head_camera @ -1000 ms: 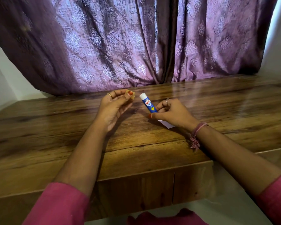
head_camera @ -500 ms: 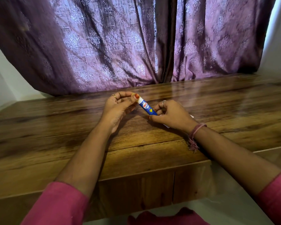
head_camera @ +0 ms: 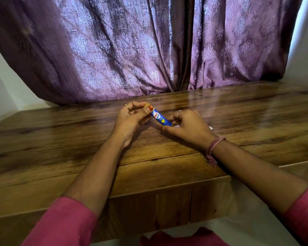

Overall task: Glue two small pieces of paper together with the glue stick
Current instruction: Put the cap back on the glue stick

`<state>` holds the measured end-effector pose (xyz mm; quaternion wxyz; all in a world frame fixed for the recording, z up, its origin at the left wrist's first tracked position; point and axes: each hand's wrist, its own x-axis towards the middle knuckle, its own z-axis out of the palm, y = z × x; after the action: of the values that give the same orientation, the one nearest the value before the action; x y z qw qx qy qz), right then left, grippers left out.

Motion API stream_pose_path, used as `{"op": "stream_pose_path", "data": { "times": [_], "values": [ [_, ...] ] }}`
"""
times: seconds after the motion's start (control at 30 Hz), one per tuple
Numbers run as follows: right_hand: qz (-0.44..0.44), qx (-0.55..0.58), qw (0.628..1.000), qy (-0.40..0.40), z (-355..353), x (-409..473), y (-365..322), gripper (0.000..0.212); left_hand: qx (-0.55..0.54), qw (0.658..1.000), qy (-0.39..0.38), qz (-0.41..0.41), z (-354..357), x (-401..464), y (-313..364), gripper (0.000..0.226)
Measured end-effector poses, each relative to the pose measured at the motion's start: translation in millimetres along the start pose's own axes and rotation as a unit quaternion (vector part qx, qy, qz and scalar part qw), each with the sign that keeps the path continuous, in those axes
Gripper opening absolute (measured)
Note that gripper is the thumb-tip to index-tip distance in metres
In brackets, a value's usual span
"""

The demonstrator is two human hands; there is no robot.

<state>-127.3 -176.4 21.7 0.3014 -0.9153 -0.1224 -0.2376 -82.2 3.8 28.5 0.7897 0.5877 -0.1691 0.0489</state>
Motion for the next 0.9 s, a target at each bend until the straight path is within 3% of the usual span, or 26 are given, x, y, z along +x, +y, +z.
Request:
{"op": "stream_pose_path", "data": {
  "times": [0.67,0.9],
  "values": [
    [-0.069,-0.082,0.992,0.061,4.0,-6.4,-3.8,0.028,-0.042,0.998,-0.027,-0.039,3.0,-2.8,-2.4,0.015],
    [-0.048,-0.04,0.996,0.061,1.9,-7.8,-9.7,0.021,-0.066,0.997,-0.016,-0.021,9.4,-2.9,-6.0,0.02]
  ]
}}
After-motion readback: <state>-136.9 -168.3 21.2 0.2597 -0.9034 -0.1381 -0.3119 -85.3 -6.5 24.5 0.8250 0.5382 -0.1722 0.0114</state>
